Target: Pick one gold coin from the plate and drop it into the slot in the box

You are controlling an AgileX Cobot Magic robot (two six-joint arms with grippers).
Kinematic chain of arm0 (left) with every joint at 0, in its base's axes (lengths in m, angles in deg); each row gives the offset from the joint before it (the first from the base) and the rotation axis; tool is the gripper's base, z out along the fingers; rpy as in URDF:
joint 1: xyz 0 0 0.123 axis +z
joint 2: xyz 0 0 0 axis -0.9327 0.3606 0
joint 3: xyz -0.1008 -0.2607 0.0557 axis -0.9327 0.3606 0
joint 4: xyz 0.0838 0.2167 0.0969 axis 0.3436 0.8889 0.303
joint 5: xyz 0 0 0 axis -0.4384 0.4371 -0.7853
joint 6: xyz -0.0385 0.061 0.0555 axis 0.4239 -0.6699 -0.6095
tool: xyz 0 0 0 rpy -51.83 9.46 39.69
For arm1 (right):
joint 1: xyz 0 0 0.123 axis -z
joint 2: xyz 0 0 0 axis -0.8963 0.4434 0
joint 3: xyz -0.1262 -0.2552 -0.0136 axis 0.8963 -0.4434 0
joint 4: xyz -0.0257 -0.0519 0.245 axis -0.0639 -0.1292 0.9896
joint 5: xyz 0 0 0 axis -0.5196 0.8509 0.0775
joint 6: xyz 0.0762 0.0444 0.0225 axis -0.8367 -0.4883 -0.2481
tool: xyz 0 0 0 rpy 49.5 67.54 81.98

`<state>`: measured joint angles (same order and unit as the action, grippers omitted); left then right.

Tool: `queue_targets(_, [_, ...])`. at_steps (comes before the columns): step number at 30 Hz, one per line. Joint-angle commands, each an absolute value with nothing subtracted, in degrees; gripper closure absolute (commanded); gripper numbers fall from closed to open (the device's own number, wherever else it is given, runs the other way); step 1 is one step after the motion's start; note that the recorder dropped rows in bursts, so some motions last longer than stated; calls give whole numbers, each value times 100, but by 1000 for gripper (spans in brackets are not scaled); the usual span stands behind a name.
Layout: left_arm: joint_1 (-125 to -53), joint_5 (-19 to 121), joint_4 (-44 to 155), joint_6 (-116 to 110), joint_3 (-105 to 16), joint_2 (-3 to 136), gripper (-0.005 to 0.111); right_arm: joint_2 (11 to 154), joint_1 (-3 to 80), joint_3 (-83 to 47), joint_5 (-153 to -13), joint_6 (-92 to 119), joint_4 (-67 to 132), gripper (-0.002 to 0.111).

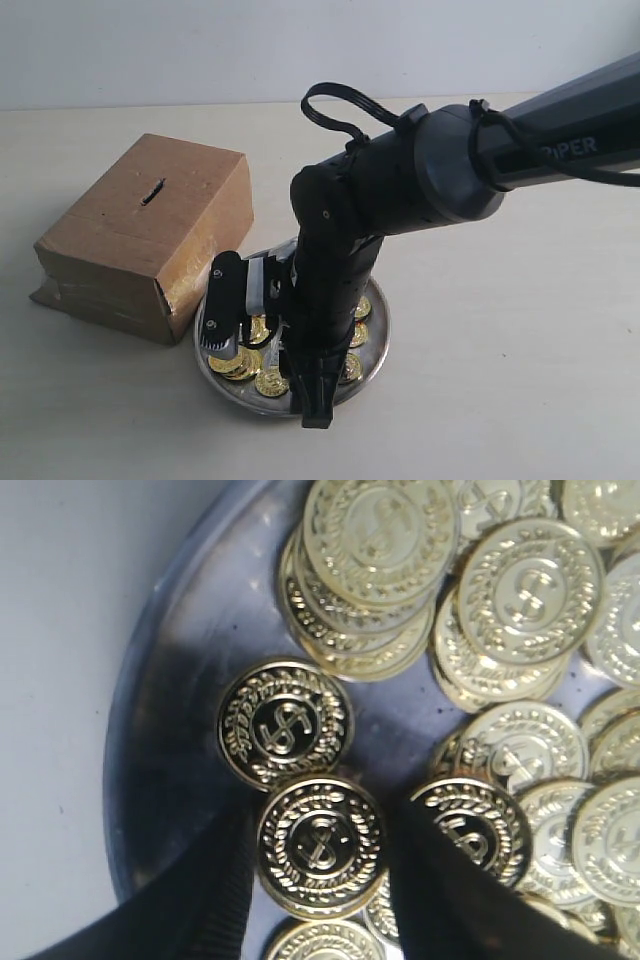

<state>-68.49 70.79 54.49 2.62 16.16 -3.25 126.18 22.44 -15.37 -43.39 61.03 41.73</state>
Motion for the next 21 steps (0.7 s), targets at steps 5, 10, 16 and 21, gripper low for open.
queue_targets(5, [-6884,7071,5403,269,1612,-348,107,12225,2236,-1485,-4329,6086,4152,82])
queue_targets(10, [-6884,7071,5403,269,1612,-348,107,11960,2236,-1485,-4131,6086,4152,82])
queue_targets(16, [-6884,7071,5403,269,1612,-348,107,11495,2236,-1485,-3847,6086,4152,82])
queue_targets(21, [-6884,7071,5403,269,1612,-348,107,11146,2236,-1485,-3836,6086,4194,82])
